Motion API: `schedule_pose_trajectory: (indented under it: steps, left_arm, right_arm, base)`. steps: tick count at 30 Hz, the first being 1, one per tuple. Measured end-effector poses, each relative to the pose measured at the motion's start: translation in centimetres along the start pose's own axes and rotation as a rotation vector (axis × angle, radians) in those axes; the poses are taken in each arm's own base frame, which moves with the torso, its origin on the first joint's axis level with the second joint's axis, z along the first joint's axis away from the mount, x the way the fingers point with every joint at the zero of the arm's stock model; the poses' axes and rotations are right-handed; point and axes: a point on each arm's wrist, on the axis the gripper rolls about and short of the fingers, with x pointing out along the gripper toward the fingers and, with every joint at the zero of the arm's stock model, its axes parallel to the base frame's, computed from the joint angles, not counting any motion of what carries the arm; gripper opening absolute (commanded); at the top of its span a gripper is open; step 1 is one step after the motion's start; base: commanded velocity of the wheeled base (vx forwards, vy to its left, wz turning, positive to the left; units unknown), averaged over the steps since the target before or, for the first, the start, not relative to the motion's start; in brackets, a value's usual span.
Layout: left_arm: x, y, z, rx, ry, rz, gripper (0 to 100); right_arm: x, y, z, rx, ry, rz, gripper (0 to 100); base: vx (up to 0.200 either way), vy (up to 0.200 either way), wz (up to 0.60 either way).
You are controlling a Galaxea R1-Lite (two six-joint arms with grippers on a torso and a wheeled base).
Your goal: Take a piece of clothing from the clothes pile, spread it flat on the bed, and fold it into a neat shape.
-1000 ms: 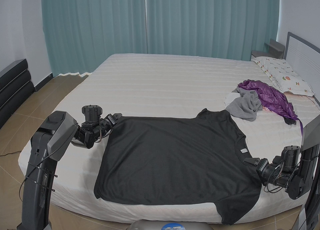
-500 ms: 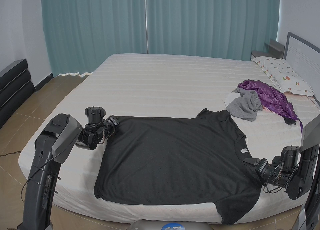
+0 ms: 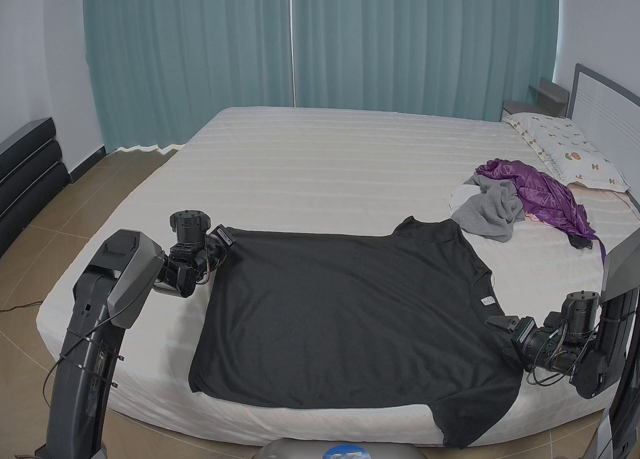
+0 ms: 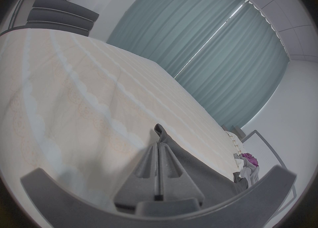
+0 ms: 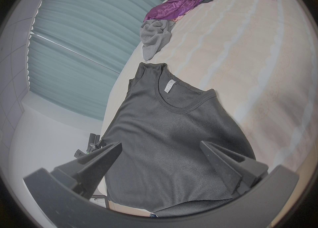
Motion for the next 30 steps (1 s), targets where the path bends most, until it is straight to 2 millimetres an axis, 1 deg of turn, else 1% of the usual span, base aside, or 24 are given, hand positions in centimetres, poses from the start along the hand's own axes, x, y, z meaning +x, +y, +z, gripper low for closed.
schedule_pose_trajectory:
  steps: [7,8,16,21,23,26,30]
  left_arm:
    - [0.0,0.2,-0.1,-0.001,0.008,0.009,0]
    - [0.0,0.2,-0.1,-0.001,0.007,0.009,100]
    - [-0.2,0.5,-0.5,-0.007,0.020,0.020,100]
    - [-1.3,0.6,-0.6,-0.049,0.031,0.030,100]
    - [-2.1,0.6,-0.5,-0.071,0.032,0.031,100]
    - [-3.7,0.7,-0.5,-0.095,0.049,0.036,100]
    - [-6.8,0.3,-0.3,-0.114,0.089,0.036,100]
  right_arm:
    - [0.0,0.0,0.0,0.000,-0.001,0.000,100]
    - [0.0,0.0,0.0,0.001,-0.001,0.000,100]
    - [0.0,0.0,0.0,0.012,-0.001,0.001,100]
    - [0.0,0.0,0.0,0.014,-0.001,0.000,100]
    - [0.0,0.0,0.0,0.014,-0.001,0.000,100]
    - [-0.1,0.0,0.0,0.014,-0.001,0.001,100]
    - [-0.1,0.1,-0.1,0.011,0.003,0.003,100]
  base:
    - [0.000,0.000,0.00]
    - [0.000,0.000,0.00]
    - [0.000,0.000,0.00]
    - [0.000,0.000,0.00]
    - [0.000,0.000,0.00]
    - [0.000,0.000,0.00]
    - [0.000,0.000,0.00]
